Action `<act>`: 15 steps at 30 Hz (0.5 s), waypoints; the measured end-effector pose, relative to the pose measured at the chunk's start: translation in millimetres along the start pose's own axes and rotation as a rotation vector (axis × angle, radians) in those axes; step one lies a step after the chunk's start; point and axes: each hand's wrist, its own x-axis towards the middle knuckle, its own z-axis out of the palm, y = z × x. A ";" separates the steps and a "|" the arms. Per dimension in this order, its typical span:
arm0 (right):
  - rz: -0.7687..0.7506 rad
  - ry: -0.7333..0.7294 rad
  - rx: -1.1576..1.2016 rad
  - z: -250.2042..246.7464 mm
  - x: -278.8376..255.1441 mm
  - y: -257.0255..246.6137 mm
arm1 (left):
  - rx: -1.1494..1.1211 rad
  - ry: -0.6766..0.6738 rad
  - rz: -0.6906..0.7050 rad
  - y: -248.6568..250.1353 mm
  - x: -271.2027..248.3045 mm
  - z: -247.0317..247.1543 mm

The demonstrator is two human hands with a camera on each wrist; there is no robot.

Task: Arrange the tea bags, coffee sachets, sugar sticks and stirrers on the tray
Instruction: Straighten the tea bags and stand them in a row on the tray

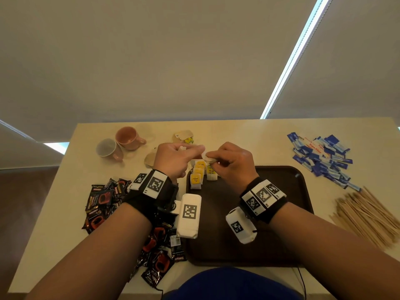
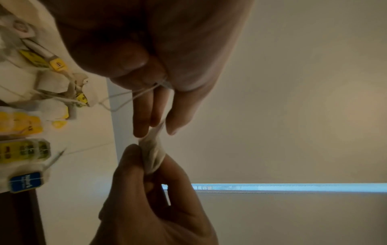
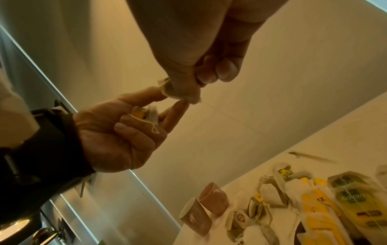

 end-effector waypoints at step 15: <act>0.368 -0.297 0.470 -15.8 26.6 -10.7 | 0.299 -0.072 0.362 17.4 -7.2 -13.1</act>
